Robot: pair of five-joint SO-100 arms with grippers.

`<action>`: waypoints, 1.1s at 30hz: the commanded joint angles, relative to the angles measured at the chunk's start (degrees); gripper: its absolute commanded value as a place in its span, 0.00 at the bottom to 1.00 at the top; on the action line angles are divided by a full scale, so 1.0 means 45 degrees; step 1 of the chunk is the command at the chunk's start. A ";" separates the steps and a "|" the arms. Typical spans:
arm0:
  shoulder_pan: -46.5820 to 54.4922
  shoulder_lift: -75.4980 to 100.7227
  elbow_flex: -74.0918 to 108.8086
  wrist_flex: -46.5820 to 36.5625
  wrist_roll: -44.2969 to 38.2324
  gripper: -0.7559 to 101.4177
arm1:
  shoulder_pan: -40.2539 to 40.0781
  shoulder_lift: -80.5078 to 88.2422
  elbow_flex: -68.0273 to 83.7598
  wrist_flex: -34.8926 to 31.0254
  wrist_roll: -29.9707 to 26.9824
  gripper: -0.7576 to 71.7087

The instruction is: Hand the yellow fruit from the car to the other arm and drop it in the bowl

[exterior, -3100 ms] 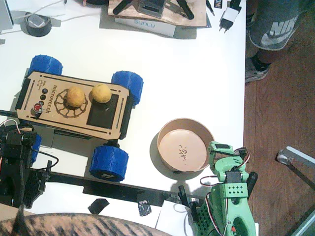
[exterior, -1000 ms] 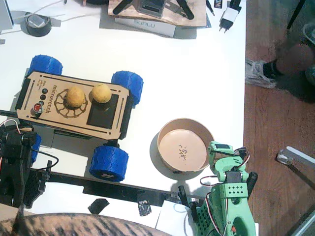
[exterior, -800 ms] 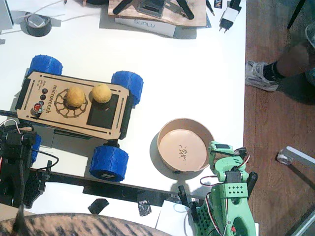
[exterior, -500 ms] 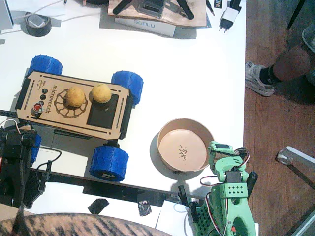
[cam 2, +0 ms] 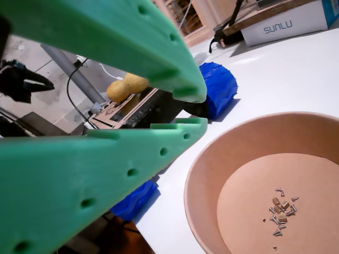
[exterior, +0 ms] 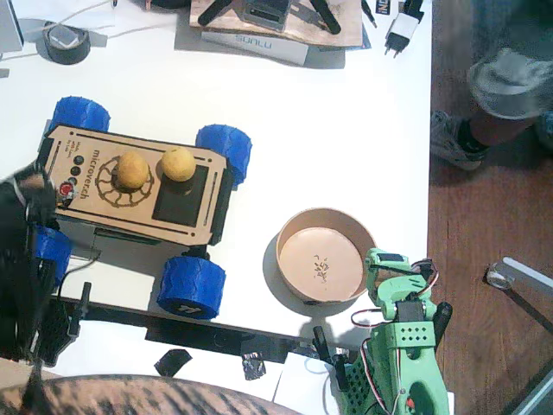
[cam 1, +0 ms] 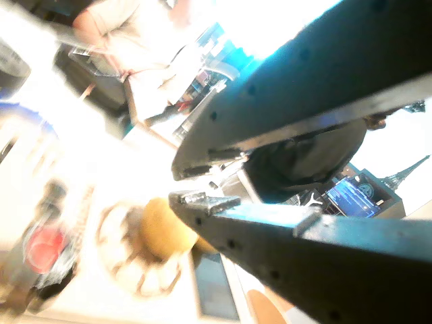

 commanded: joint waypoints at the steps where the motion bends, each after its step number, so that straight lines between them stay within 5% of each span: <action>1: 0.0430 -0.1055 -0.1777 0.0078 -0.0117 0.01 | 0.0020 0.0039 -0.0059 0.0078 -0.0195 0.01; 14: 0.3164 -0.5098 -0.2129 -0.1563 -0.1543 0.01 | 0.0039 0.0039 -0.0059 0.0078 -0.0645 0.01; 33: 0.3535 -0.9023 -0.2305 -0.6172 -0.1543 0.01 | 0.0078 0.0039 -0.0059 0.0059 -0.1426 0.01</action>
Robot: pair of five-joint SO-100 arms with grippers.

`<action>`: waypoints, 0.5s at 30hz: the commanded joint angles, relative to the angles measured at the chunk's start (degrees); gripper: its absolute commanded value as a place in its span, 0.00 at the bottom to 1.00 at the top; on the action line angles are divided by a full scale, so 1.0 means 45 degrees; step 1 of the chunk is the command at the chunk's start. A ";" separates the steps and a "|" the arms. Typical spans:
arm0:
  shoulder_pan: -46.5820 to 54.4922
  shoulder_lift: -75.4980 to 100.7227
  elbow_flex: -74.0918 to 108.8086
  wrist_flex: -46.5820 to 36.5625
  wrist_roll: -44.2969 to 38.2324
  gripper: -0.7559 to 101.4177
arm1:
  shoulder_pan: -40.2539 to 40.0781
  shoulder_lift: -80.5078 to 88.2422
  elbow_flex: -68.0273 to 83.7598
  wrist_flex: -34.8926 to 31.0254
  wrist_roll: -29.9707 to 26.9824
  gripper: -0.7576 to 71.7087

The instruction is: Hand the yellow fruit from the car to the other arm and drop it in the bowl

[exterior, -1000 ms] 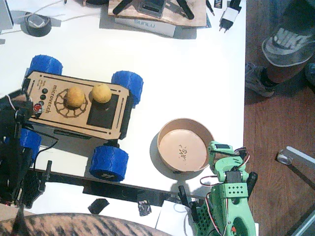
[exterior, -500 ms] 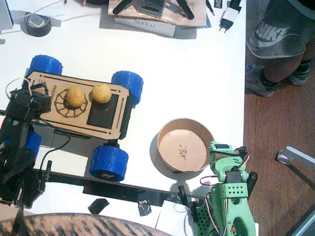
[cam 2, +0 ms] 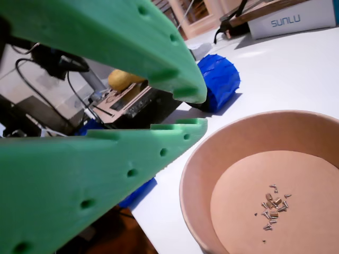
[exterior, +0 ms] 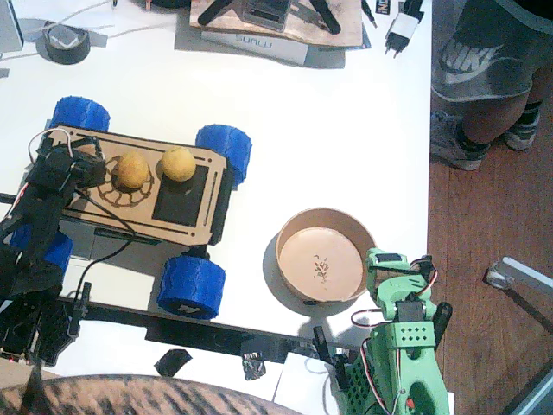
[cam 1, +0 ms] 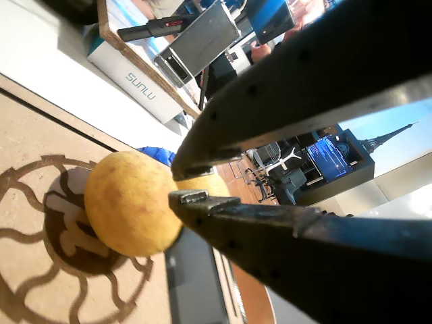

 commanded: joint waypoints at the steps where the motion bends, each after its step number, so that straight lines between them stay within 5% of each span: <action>1: 0.0020 -0.0391 -0.0645 -0.0781 -0.0078 0.01 | 0.0078 0.0039 -0.0059 0.0039 -0.0332 0.01; 7: 0.0059 -0.1504 -0.0645 -0.1758 -0.0078 0.11 | 0.0117 0.0039 -0.0059 0.0020 -0.0410 0.01; 15: 0.0059 -0.1621 -0.0547 -0.1543 -0.0078 0.36 | 0.0156 0.0039 -0.0059 0.0000 -0.0371 0.01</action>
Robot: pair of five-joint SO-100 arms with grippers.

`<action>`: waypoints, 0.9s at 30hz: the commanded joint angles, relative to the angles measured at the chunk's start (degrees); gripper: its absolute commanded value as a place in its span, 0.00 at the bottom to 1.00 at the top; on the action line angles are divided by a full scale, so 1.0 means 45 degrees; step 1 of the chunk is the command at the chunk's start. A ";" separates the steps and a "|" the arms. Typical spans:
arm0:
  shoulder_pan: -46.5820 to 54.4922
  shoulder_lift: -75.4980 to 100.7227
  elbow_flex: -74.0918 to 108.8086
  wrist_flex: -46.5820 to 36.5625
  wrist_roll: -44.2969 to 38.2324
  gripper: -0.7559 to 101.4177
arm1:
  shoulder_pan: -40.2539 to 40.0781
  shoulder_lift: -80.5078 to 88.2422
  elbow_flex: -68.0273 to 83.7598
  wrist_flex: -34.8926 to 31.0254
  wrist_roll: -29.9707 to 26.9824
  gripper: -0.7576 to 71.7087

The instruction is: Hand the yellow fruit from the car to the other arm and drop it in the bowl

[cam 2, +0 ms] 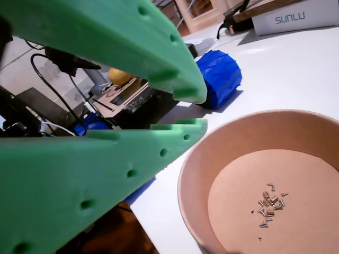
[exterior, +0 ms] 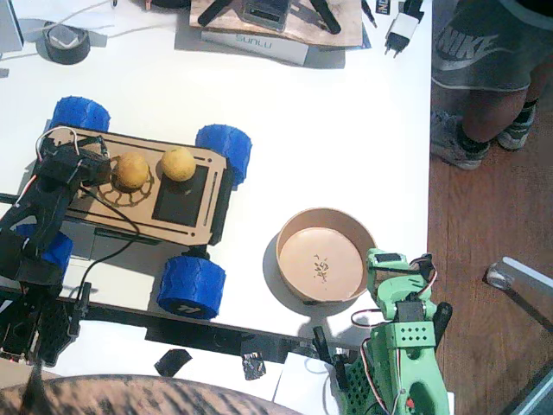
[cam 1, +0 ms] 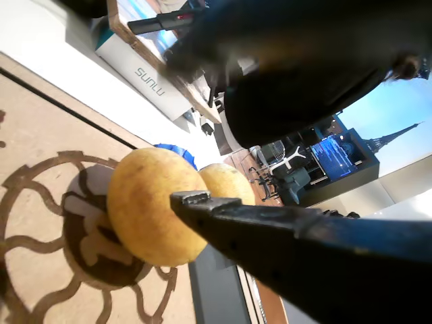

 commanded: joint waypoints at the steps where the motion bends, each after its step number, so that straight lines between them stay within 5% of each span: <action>1: 0.0059 0.0078 -0.0527 0.0000 -0.0078 0.38 | 0.0137 0.0039 -0.0059 0.0000 -0.0137 0.01; 7: 0.0352 -0.0430 -0.0605 0.0273 -0.0059 0.42 | 0.0156 0.0039 -0.0059 -0.0020 -0.0117 0.01; 20: 0.1387 -0.2363 -0.0684 -0.2070 -0.0684 0.42 | 0.0215 0.0039 -0.0059 -0.0059 -0.0098 0.01; 27: 0.1621 -0.3711 -0.2734 -0.0762 -0.0664 0.41 | 0.0215 0.0039 -0.0059 -0.0059 -0.0098 0.01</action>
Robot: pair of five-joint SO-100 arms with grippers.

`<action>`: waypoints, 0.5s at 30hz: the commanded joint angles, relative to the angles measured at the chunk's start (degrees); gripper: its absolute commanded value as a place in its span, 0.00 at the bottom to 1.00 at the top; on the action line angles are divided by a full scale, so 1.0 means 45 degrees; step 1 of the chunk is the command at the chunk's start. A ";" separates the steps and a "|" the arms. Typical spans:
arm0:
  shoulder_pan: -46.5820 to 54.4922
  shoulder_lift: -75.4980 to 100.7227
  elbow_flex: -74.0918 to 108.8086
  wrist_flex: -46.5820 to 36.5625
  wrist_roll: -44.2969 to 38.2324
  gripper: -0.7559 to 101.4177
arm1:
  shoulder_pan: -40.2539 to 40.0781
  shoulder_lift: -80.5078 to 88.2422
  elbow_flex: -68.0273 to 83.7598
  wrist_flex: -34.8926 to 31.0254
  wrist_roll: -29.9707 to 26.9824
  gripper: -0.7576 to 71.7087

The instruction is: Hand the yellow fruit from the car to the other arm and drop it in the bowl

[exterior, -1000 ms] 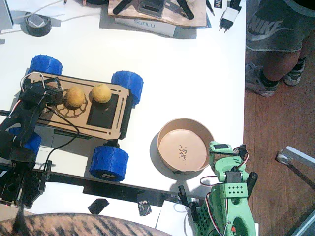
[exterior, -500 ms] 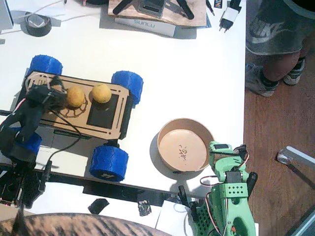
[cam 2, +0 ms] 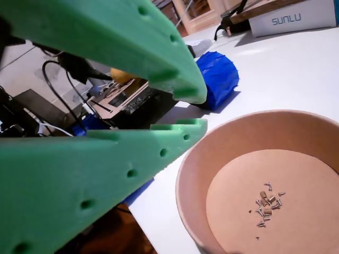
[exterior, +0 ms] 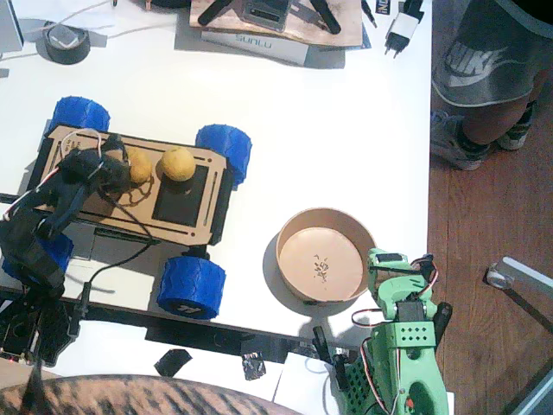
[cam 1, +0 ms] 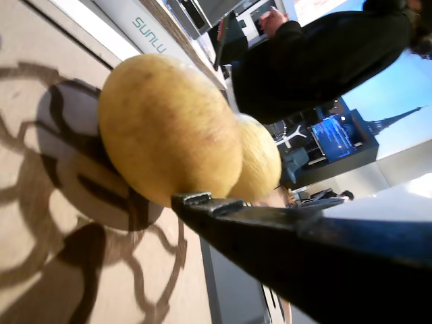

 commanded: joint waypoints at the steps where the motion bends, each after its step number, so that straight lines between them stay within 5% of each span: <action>1: 0.0273 -0.0039 -0.1387 0.0547 -0.0117 0.41 | 0.0078 0.0039 -0.0059 -0.0059 -0.0098 0.01; 15: 0.0293 -0.0117 -0.1465 0.1016 -0.0098 0.41 | 0.0137 0.0039 -0.0059 -0.0059 -0.0117 0.01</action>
